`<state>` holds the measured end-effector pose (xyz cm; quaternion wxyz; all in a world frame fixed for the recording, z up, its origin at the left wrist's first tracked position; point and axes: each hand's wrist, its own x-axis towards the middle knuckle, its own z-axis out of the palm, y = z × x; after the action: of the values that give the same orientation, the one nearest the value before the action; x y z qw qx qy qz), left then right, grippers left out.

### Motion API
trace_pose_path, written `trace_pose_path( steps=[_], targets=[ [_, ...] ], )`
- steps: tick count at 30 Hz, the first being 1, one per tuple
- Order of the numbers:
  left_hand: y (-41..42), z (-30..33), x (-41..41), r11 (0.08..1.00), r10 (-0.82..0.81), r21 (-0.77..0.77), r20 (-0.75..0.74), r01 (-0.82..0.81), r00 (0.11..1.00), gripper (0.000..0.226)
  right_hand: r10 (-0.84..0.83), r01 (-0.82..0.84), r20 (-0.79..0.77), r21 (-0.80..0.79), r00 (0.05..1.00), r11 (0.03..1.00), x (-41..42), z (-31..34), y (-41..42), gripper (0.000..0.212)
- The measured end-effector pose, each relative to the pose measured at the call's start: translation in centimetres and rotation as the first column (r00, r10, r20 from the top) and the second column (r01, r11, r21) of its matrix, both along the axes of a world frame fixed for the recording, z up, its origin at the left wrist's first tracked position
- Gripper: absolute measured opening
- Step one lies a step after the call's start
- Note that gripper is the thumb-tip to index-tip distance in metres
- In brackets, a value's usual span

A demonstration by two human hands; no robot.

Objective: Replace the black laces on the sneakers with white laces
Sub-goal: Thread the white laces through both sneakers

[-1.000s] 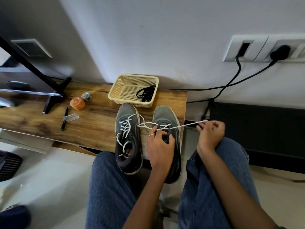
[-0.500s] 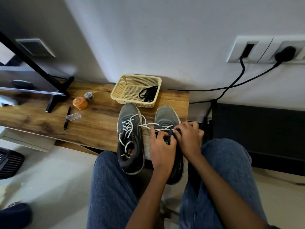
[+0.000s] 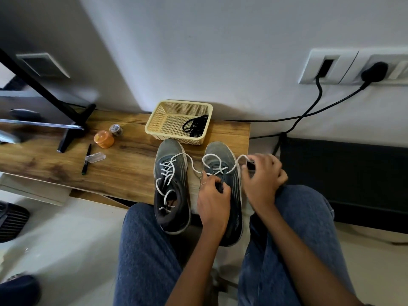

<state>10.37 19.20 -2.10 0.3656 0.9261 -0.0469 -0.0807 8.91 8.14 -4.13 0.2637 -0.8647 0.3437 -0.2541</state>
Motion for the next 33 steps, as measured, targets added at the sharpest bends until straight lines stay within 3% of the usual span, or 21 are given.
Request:
trace_pose_path(
  steps=[2, 4, 9, 16, 20, 25, 33],
  targets=[
    [0.0, 0.1, 0.0, 1.0, 0.005, -0.002, -0.003, -0.005, 1.0, 0.005, 0.161, -0.175, -0.123, -0.122, 0.979, 0.977, 0.3, -0.7, 0.5, 0.025],
    [0.0, 0.3, 0.0, 1.0, 0.004, -0.006, -0.006, -0.004, 1.0, 0.01, 0.247, -0.272, -0.188, -0.125, 0.951, 0.954, 0.6, -1.3, 1.0, 0.03],
    [-0.1, 0.7, -0.1, 1.0, 0.014, -0.008, -0.022, -0.015, 1.0, 0.014, 0.248, -0.256, -0.096, -0.086, 0.964, 0.963, 1.0, -1.8, 1.2, 0.023],
    [-0.2, 0.5, 0.0, 0.999, 0.023, 0.024, -0.012, -0.022, 1.0, 0.013, 0.275, -0.31, -0.229, -0.139, 0.934, 0.94, 0.9, -2.1, 1.0, 0.009],
    [-0.4, 0.1, 0.0, 0.998, 0.042, 0.045, -0.017, -0.042, 0.999, 0.014, 0.107, -0.131, -0.143, -0.172, 0.984, 0.976, 0.9, -1.6, 0.7, 0.004],
    [-0.2, -0.1, 0.2, 0.994, 0.104, 0.04, -0.018, -0.104, 0.994, 0.013, -0.225, 0.224, 0.068, 0.014, 0.972, 0.974, -0.1, 0.2, -1.7, 0.004],
    [-0.4, -0.2, 0.0, 0.995, 0.065, 0.077, -0.016, -0.063, 0.998, 0.012, -0.263, 0.256, 0.345, 0.069, 0.901, 0.964, 0.0, 0.9, -0.5, 0.008]
  ],
)
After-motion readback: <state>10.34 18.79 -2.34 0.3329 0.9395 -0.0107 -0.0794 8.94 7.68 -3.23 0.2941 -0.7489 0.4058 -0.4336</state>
